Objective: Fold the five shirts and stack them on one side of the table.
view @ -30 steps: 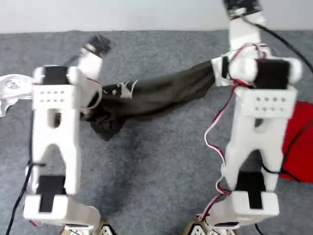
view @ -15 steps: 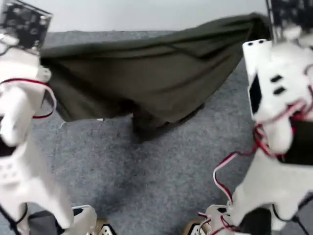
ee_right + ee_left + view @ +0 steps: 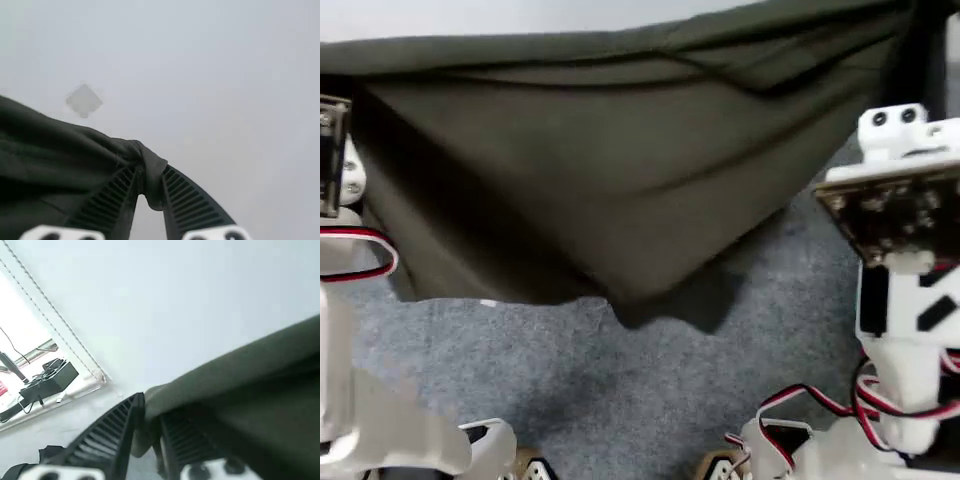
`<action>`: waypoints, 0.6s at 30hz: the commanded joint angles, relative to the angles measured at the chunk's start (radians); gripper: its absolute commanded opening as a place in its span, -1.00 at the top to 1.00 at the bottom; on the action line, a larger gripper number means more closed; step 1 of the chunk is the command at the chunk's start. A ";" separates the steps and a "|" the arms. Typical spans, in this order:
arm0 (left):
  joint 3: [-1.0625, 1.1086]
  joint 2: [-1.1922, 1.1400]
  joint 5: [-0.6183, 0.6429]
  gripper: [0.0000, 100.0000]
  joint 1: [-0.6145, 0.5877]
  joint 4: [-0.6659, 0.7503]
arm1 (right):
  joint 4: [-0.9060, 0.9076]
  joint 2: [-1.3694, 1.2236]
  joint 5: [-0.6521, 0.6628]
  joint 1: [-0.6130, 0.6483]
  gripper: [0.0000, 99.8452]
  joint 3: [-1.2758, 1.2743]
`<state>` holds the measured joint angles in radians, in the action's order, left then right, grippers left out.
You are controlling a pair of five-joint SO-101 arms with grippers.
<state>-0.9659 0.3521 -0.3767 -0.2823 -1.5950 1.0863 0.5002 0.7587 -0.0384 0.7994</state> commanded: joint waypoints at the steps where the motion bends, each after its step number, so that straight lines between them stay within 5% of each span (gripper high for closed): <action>1: 0.036 0.012 -0.043 0.97 -0.002 -0.006 | 0.030 0.012 0.035 -0.002 0.98 0.012; 5: 0.073 0.015 -0.144 0.97 -0.002 -0.072 | 0.174 0.015 0.034 -0.004 0.98 0.012; 18: 0.033 0.164 -0.153 0.97 -0.002 -0.149 | 0.294 0.162 0.035 -0.004 0.98 0.012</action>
<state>-0.9045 0.4657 -0.5224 -0.2823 -1.7346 1.3825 0.6229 0.7864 -0.0384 0.7994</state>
